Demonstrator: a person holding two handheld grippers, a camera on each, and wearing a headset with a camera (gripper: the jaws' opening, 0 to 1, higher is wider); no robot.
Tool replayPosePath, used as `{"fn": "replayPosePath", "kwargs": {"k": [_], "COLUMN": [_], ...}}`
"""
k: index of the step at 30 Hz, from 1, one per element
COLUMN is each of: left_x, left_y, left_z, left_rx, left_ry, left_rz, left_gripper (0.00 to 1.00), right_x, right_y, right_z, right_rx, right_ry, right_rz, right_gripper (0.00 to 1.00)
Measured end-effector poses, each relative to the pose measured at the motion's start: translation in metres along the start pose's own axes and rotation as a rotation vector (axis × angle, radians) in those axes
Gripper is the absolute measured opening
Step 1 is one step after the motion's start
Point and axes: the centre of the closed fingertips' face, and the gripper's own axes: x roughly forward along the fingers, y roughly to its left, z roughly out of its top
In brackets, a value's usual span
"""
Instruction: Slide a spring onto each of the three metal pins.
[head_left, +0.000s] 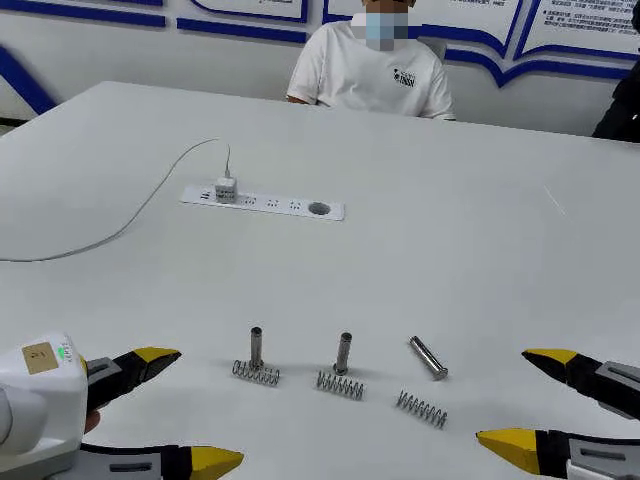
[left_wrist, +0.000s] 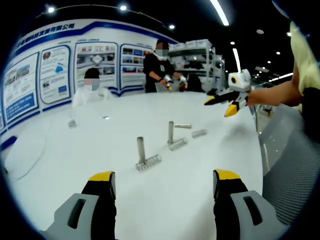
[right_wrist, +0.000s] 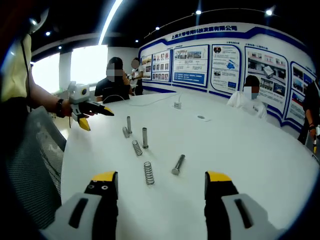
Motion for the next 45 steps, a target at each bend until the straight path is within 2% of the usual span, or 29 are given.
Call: {"fn": "replayPosePath", "kwargs": {"k": [6,10,18,20,25,28,38,45], "left_x": [-0.002,-0.003,-0.003,-0.003,-0.001,0.0,0.001,-0.001], "left_y": [0.0,0.001,0.001,0.0,-0.002,-0.003,-0.003,-0.004], "left_z": [0.001,0.002,0.004,0.003,0.003,0.002,0.002,0.003], "left_rx": [0.0,0.001,0.006,0.007,0.005,0.005,0.003,-0.005], "left_ry": [-0.006,-0.01,-0.014,-0.012,-0.013,-0.013,-0.014,-0.019], "left_rz": [0.004,0.006,0.005,0.002,-0.002,-0.006,-0.008,-0.006], "left_gripper": [0.81,0.81,0.81,0.81,0.8,0.8,0.8,0.79], "right_x": [0.0,0.001,0.012,0.016,0.029,0.036,0.068,0.087], "right_y": [0.002,-0.001,-0.01,-0.013,-0.02,-0.025,-0.04,-0.05], "right_z": [0.004,0.012,0.017,0.015,0.021,0.022,0.014,0.002], "right_rx": [0.008,0.023,0.064,0.066,0.096,0.103,0.148,0.167], "right_ry": [0.003,-0.011,0.008,0.038,0.062,0.086,0.188,0.254], "right_rz": [0.002,-0.005,-0.027,-0.036,-0.056,-0.078,-0.125,-0.169], "right_gripper": [0.71,0.69,0.63,0.6,0.53,0.46,0.31,0.26]}}
